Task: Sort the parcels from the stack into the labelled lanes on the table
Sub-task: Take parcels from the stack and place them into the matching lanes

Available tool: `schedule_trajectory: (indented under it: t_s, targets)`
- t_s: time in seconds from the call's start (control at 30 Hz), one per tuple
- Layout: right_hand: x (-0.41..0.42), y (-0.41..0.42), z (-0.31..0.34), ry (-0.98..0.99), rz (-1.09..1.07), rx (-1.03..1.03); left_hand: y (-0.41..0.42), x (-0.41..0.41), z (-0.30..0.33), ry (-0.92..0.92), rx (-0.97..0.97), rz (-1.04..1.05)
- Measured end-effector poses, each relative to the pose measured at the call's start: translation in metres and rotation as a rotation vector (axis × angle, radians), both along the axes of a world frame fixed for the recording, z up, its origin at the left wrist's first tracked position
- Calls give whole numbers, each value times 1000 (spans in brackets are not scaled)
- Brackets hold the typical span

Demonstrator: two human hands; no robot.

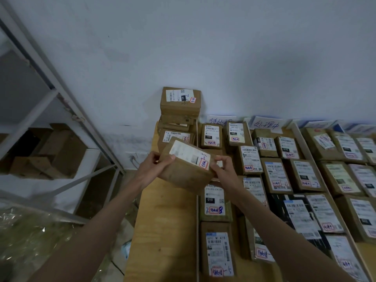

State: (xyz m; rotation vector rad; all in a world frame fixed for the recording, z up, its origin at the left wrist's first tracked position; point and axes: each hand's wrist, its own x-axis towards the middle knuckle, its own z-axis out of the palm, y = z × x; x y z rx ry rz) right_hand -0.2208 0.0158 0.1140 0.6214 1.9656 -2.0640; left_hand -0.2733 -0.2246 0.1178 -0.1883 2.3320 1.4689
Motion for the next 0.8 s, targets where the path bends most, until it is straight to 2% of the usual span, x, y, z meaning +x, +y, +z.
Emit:
schedule_trajectory:
  t_s: [0.13, 0.47, 0.63, 0.8]
  targets:
    - [9, 0, 1, -30, 59, -30, 1, 5, 1, -2, 6, 44]
    - [28, 21, 19, -48, 250, 86, 11, 2, 10, 85, 85, -24]
    - [44, 40, 29, -104, 457, 329, 32, -5, 17, 89, 60, -165]
    - [63, 56, 37, -113, 278, 257, 71, -5, 23, 153, -31, -213]
